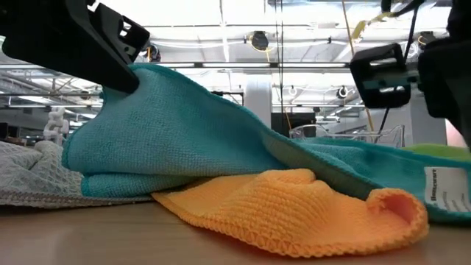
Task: Fold microfiber towels
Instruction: Fold the blue microfiber towel
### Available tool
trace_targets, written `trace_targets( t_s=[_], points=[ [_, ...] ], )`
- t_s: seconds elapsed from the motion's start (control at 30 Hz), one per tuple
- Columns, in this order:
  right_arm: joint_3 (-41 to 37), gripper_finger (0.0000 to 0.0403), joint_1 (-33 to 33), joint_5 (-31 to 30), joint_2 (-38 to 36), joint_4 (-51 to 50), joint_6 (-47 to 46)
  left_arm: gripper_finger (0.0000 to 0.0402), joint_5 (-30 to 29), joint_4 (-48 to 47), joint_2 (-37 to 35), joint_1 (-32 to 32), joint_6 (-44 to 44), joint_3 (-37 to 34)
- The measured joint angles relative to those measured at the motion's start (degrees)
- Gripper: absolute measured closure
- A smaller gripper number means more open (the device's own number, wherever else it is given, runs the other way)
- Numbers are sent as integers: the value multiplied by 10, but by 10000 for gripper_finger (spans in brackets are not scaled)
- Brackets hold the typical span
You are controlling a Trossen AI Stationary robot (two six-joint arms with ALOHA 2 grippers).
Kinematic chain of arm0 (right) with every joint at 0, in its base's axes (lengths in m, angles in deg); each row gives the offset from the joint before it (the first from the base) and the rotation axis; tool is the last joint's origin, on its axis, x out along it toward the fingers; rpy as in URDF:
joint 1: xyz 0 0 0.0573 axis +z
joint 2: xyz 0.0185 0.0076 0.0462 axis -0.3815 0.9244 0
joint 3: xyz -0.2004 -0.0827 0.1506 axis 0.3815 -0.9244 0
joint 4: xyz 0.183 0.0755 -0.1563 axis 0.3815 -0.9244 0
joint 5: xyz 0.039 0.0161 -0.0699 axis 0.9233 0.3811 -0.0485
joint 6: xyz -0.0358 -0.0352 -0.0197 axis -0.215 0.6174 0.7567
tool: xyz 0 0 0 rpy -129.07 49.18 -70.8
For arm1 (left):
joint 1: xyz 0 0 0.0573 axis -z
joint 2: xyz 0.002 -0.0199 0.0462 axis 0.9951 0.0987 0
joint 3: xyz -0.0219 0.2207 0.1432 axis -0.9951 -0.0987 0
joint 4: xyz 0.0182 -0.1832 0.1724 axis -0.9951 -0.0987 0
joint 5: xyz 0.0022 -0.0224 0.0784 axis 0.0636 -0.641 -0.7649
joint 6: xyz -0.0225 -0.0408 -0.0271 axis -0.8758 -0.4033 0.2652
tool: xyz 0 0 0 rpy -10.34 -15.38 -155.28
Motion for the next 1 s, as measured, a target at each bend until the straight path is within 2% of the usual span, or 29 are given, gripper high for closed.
trace_targets(
  t_s=[0.1, 0.33, 0.4, 0.5, 0.8, 0.9, 1.0],
  points=[
    [0, 396, 3, 0, -2, 3, -2, 378, 0, 0, 0, 0, 0, 0],
    [0, 397, 14, -6, -18, 4, -42, 396, 1, -1, 0, 0, -5, 0],
    [0, 391, 20, -34, -18, 4, -49, 397, 1, -1, 0, 0, -6, 0],
    [0, 362, 28, -63, -18, 5, -51, 385, 1, -1, 0, 0, -6, 0],
    [0, 240, 37, -64, -17, 21, -60, 377, 0, -4, 0, -4, -6, 0],
    [0, 229, 34, -61, -3, 25, -49, 376, 0, -4, 0, -10, -6, 0],
    [0, 238, 27, -60, 13, 25, -46, 376, 0, -4, 0, -13, -6, 0]
  ],
)
